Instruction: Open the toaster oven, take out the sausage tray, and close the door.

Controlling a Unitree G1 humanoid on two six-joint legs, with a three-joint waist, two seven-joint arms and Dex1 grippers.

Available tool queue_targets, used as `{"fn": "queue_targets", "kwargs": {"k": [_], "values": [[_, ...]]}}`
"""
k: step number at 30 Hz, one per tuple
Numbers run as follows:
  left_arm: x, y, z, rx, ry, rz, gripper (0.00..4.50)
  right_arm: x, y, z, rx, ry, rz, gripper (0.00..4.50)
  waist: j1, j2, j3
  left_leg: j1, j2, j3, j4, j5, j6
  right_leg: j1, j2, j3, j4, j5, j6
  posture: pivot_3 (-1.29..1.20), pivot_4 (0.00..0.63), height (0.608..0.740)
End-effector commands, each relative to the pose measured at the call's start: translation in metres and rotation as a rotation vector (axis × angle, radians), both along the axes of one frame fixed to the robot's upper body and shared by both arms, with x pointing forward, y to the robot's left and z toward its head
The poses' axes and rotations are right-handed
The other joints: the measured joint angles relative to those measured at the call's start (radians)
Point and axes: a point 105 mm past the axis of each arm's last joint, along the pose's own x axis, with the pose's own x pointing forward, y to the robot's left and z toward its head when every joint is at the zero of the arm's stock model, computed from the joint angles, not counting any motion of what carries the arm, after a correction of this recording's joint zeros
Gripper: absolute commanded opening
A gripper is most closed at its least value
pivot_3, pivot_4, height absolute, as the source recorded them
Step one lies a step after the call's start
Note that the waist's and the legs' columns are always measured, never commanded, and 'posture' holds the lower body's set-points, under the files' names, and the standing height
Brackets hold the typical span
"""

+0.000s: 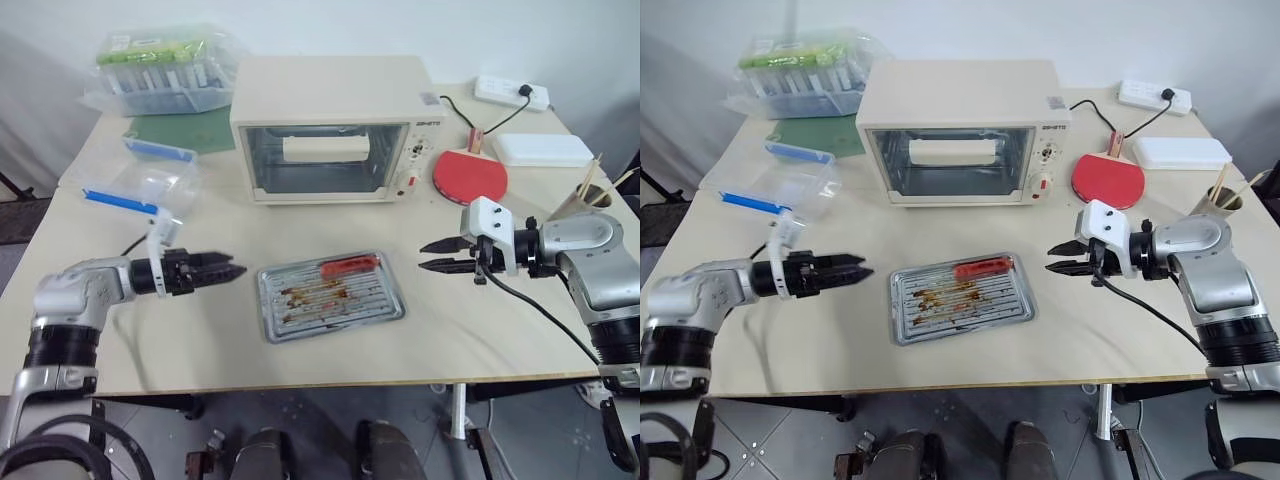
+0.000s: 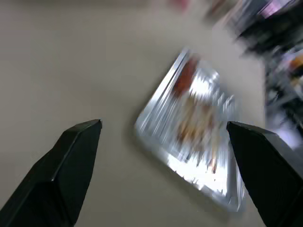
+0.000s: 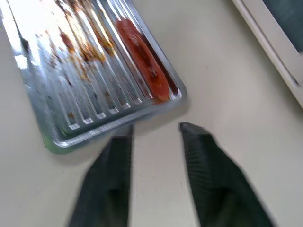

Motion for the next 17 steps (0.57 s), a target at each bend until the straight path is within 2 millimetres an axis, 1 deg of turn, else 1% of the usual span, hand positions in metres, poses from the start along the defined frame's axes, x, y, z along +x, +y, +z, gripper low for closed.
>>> {"fn": "queue_targets", "kwargs": {"k": [1, 3, 5, 6, 7, 10, 14, 17], "values": [[-0.026, 0.024, 0.006, 0.156, -0.210, 0.009, 4.50, -0.007, -0.009, 0.002, 0.005, 0.016, 0.071, 2.76, -0.004, 0.000, 0.000, 0.000, 0.000, 0.000, 0.000, 0.000, 0.000, 0.000, 0.000, 0.000, 0.000, 0.000, 0.000, 0.00, 0.150, 0.740], [-0.037, 0.032, -0.004, 0.215, -0.185, -0.013, 4.50, -0.006, -0.016, -0.004, -0.018, 0.028, 0.071, 3.37, -0.005, 0.000, 0.000, 0.001, 0.000, 0.000, -0.001, 0.000, 0.000, 0.000, 0.000, 0.000, 0.000, 0.000, 0.000, 0.00, 0.150, 0.740], [-0.041, 0.037, -0.009, 0.251, -0.196, -0.009, 4.50, -0.003, -0.023, -0.007, -0.037, 0.033, 0.061, 4.04, -0.002, 0.000, 0.000, 0.001, 0.000, 0.001, -0.001, -0.001, 0.000, 0.000, 0.000, 0.000, 0.000, 0.000, 0.000, 0.00, 0.150, 0.740], [-0.047, 0.040, -0.012, 0.258, -0.208, -0.030, 4.50, 0.000, -0.028, -0.009, -0.046, 0.031, 0.043, 4.35, 0.000, 0.000, 0.000, 0.001, 0.000, 0.001, -0.001, -0.001, 0.000, 0.000, 0.000, 0.000, 0.000, 0.000, 0.000, 0.00, 0.150, 0.740], [-0.051, 0.045, -0.017, 0.272, -0.200, -0.037, 4.50, 0.003, -0.034, -0.010, -0.051, 0.032, 0.020, 4.47, 0.000, 0.000, 0.000, 0.001, 0.000, 0.001, -0.001, -0.001, 0.000, 0.000, 0.000, 0.000, 0.000, 0.000, 0.000, 0.00, 0.150, 0.740], [-0.055, 0.055, -0.025, 0.303, -0.191, -0.023, 4.50, 0.009, -0.044, -0.013, -0.053, 0.039, -0.040, 4.47, -0.006, 0.000, 0.000, 0.001, 0.000, 0.001, -0.001, -0.001, 0.000, 0.000, 0.000, 0.000, 0.000, 0.000, 0.000, 0.00, 0.150, 0.740], [-0.052, 0.066, -0.023, 0.294, -0.211, 0.056, 4.50, 0.011, -0.056, -0.016, -0.026, 0.031, -0.128, 4.47, -0.007, 0.000, 0.000, 0.001, 0.000, 0.002, -0.002, -0.001, 0.000, -0.001, 0.000, 0.000, 0.000, 0.000, 0.000, 0.00, 0.150, 0.740], [-0.051, 0.068, -0.021, 0.274, -0.217, 0.072, 4.50, 0.013, -0.061, -0.016, -0.007, 0.001, -0.182, 4.47, -0.005, 0.000, 0.000, 0.001, 0.000, 0.002, -0.001, -0.001, 0.000, -0.001, 0.000, 0.000, 0.000, 0.000, 0.000, 0.00, 0.150, 0.740]]}}
